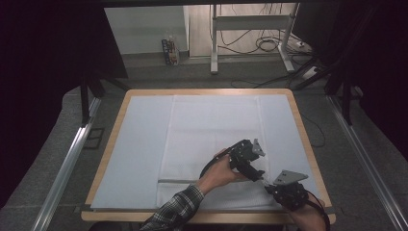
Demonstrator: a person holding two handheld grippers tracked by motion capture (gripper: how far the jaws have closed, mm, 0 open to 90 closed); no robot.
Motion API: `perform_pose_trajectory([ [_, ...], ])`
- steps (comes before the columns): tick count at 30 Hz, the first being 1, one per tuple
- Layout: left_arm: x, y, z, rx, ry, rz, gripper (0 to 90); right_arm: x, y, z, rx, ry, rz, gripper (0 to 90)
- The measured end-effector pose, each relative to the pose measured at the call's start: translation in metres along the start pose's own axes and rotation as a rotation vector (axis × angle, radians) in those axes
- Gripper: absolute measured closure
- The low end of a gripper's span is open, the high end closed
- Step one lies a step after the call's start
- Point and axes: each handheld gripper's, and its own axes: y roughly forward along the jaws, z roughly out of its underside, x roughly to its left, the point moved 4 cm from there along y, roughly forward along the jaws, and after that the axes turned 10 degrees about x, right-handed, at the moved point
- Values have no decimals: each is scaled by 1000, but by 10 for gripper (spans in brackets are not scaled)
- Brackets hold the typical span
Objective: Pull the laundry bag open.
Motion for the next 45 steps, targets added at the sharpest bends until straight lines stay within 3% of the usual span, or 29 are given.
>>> perform_pose_trajectory([
  [7, 0, -8, 8, -19, -15, 158, 454, 1, 0, 0, 1, -6, 6, 867],
  [11, -1, -7, 9, -5, -11, 224, 571, 1, 0, 0, 2, -10, 8, 867],
  [17, -8, -1, 9, 19, 7, 274, 711, 1, -1, -1, -1, -16, 12, 867],
  [20, -10, 0, 10, 11, -3, 301, 763, 2, -1, -1, -1, -17, 17, 867],
  [24, -11, -3, 10, -4, -18, 349, 787, 2, -1, -1, 3, -28, 30, 867],
  [31, -10, -3, 13, 22, -5, 358, 804, 2, -1, -1, 4, -36, 38, 867],
  [39, -11, -3, 15, 17, -29, 410, 793, 2, -1, -1, 6, -44, 47, 867],
  [45, -10, -3, 16, 20, -40, 425, 757, 3, -1, -2, 4, -49, 55, 867],
])
